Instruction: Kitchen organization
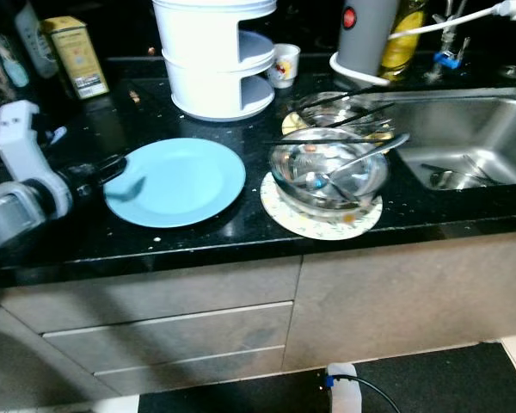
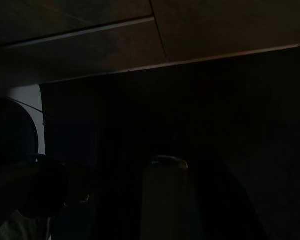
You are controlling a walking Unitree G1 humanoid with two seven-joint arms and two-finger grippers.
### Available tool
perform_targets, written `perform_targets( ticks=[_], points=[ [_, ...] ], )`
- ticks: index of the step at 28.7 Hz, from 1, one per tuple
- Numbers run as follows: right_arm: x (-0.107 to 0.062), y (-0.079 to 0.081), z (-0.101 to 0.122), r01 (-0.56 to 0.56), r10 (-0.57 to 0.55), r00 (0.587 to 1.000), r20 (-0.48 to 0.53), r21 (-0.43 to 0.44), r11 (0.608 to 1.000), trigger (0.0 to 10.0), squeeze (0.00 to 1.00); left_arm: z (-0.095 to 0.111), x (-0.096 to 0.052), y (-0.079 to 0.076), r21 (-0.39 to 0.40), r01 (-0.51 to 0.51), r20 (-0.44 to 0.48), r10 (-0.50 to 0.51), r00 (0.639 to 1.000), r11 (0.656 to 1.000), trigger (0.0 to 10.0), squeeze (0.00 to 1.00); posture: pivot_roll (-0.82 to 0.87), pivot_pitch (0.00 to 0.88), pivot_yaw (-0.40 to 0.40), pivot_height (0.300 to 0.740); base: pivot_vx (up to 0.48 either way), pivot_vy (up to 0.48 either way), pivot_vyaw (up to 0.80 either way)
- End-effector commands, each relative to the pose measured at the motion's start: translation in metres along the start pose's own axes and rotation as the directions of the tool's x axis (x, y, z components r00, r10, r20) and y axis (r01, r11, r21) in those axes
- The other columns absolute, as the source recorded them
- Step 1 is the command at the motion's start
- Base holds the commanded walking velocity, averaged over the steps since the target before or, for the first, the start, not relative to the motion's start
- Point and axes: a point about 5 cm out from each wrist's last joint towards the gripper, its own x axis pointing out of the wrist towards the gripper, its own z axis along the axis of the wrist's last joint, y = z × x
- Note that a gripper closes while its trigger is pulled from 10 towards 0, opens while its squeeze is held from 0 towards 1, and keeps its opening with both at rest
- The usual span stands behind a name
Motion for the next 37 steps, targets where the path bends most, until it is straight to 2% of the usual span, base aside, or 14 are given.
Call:
perform_targets(
  ticks=[1,2,3,4,7,13,14,15,25,37],
  points=[
    [-0.003,-0.001,-0.010,0.002,-0.002,1.000,-0.030,-0.001,1.000,10.0,0.00,-0.003,0.002,0.005,-0.021,-0.033,-0.025,0.032,0.999,0.999,10.0,1.00,-0.02,0.171,-0.011,0.740,0.000,0.000,0.00],
    [-0.003,-0.001,-0.010,0.003,-0.003,1.000,-0.030,-0.001,1.000,10.0,0.00,-0.007,0.008,0.004,-0.075,-0.040,-0.061,0.036,0.997,0.996,10.0,0.75,-0.02,0.169,-0.006,0.740,0.000,0.000,0.00],
    [-0.004,-0.001,-0.011,0.004,-0.004,1.000,-0.030,0.001,1.000,10.0,0.00,-0.010,0.013,0.002,-0.105,-0.046,-0.095,0.036,0.995,0.993,10.0,0.00,-0.03,0.169,-0.002,0.740,0.000,0.000,0.00],
    [-0.004,-0.001,-0.011,0.004,-0.004,1.000,-0.030,0.001,1.000,10.0,0.00,-0.010,0.013,0.002,-0.105,-0.046,-0.095,0.036,0.995,0.993,10.0,0.00,-0.03,0.169,-0.002,0.740,0.000,0.000,0.00],
    [-0.004,-0.002,-0.012,0.008,-0.007,1.000,-0.027,0.006,1.000,10.0,0.00,-0.013,0.019,-0.004,-0.171,-0.030,-0.160,0.003,0.987,0.985,10.0,0.00,-0.03,0.168,0.001,0.740,0.000,0.000,0.00],
    [-0.004,-0.002,-0.012,0.009,-0.009,1.000,-0.025,0.010,1.000,10.0,0.00,-0.014,0.021,-0.009,-0.183,-0.004,-0.192,-0.032,0.981,0.983,10.0,0.00,-0.03,0.172,0.002,0.740,0.000,0.000,0.00],
    [-0.004,-0.001,-0.011,0.011,-0.010,1.000,-0.023,0.015,1.000,10.0,0.00,-0.015,0.021,-0.010,-0.199,0.005,-0.201,-0.046,0.979,0.980,5.5,0.00,-0.02,0.177,0.000,0.740,0.000,0.000,0.00],
    [-0.004,-0.001,-0.011,0.010,-0.010,1.000,-0.023,0.016,1.000,10.0,0.00,-0.014,0.022,-0.011,-0.217,0.012,-0.201,-0.057,0.978,0.976,0.0,0.00,-0.02,0.179,-0.002,0.740,0.000,0.000,0.00],
    [-0.003,-0.001,-0.008,0.010,-0.010,1.000,-0.020,0.018,1.000,10.0,0.00,-0.009,0.020,-0.009,-0.282,0.031,-0.196,-0.089,0.977,0.959,0.0,0.00,-0.02,0.181,-0.004,0.740,0.000,0.000,0.00],
    [-0.002,-0.001,-0.008,0.012,-0.011,1.000,-0.019,0.019,1.000,10.0,0.00,-0.006,0.016,-0.004,-0.295,0.046,-0.189,-0.106,0.976,0.954,0.0,0.00,-0.02,0.181,-0.004,0.740,0.000,0.000,0.00]
  ],
)
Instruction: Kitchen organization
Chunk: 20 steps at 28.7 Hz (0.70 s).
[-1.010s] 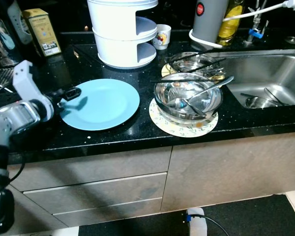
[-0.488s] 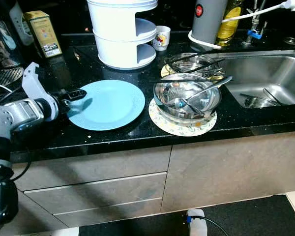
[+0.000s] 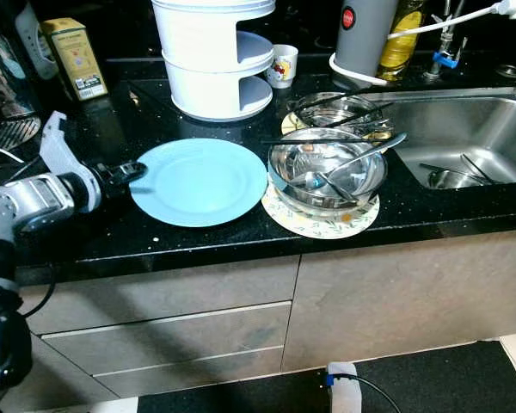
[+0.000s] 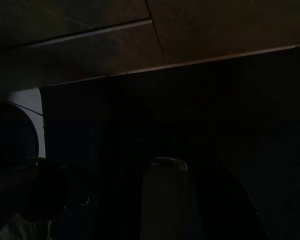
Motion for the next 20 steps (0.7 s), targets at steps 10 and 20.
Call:
perform_targets(
  ticks=[10,20],
  points=[
    [-0.002,-0.001,-0.008,0.009,-0.009,1.000,-0.024,0.014,1.000,10.0,0.00,0.028,-0.026,0.000,0.079,0.099,0.098,-0.107,0.990,0.992,0.0,0.00,-0.03,0.181,0.000,0.740,0.000,0.000,0.00],
    [-0.003,-0.001,-0.009,0.006,-0.005,1.000,-0.028,0.012,1.000,10.0,0.00,0.033,-0.079,-0.022,0.240,0.447,-0.006,-0.459,0.888,0.861,0.0,0.00,-0.02,0.183,-0.006,0.740,0.000,0.000,0.00]
  ],
)
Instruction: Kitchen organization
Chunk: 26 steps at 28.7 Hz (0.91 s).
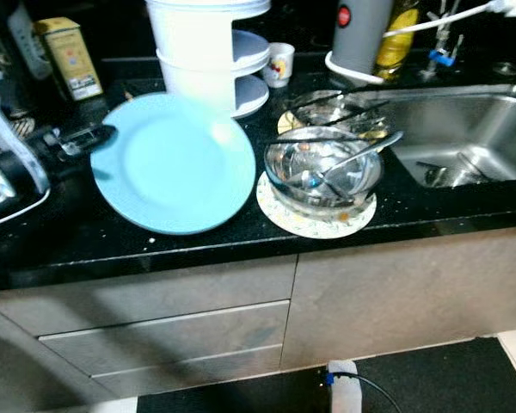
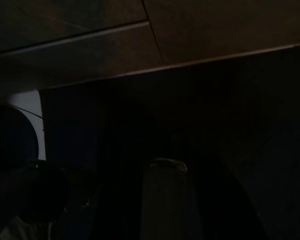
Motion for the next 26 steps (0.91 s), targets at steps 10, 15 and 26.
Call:
perform_targets(
  ticks=[10,15,26],
  points=[
    [-0.001,0.005,-0.006,-0.061,0.062,0.998,-0.020,0.044,0.997,10.0,0.00,-0.026,-0.035,-0.018,0.098,0.166,-0.242,-0.138,0.961,0.981,0.0,0.00,-0.02,0.188,-0.006,0.740,0.000,0.000,0.00],
    [-0.001,0.016,-0.005,-0.195,0.197,0.980,-0.014,0.076,0.978,10.0,0.00,-0.056,-0.044,-0.039,0.037,0.328,-0.390,-0.288,0.875,0.944,0.0,0.00,-0.02,0.194,-0.004,0.740,0.000,0.000,0.00],
    [-0.006,0.024,0.005,-0.479,0.479,0.877,0.044,0.175,0.860,10.0,1.00,-0.107,-0.065,-0.038,0.107,0.317,-0.693,-0.158,0.704,0.942,0.0,0.00,-0.03,0.197,-0.014,0.740,0.000,0.000,0.00]
  ],
)
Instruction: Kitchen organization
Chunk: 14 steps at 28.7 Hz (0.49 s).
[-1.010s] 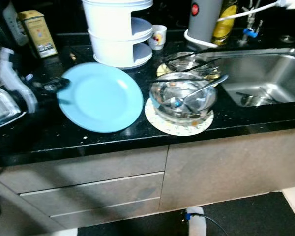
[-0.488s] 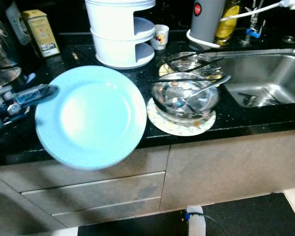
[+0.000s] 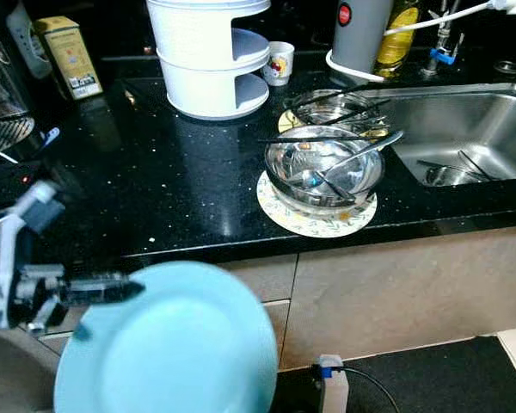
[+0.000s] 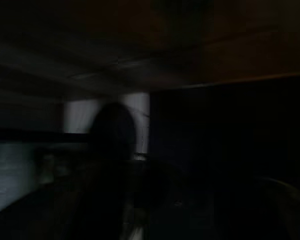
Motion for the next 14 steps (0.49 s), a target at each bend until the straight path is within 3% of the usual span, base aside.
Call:
perform_targets(
  ticks=[1,5,10,14],
  points=[
    [-0.004,0.000,-0.007,-0.038,0.038,0.999,-0.018,0.033,0.999,10.0,1.00,-0.004,0.001,-0.001,0.030,-0.007,-0.048,0.009,0.999,1.000,0.0,0.00,-0.03,0.197,-0.014,0.740,0.000,0.000,0.00],
    [-0.009,0.002,-0.001,-0.154,0.155,0.987,-0.036,0.025,0.988,10.0,1.00,-0.017,-0.002,0.001,0.101,-0.073,-0.193,0.091,0.977,0.992,0.0,0.00,-0.03,0.197,-0.022,0.740,0.000,0.000,0.00],
    [-0.011,0.003,0.007,-0.204,0.205,0.979,-0.020,0.034,0.978,10.0,1.00,-0.030,0.002,0.002,0.167,-0.113,-0.287,0.158,0.945,0.979,0.0,0.00,-0.04,0.193,-0.022,0.740,0.000,0.000,0.00],
    [-0.007,0.016,0.016,-0.302,0.300,0.953,0.034,0.120,0.946,10.0,1.00,-0.036,0.010,0.006,0.246,-0.136,-0.310,0.211,0.927,0.960,0.0,0.00,-0.04,0.189,-0.026,0.740,0.000,0.000,0.00]
  ],
)
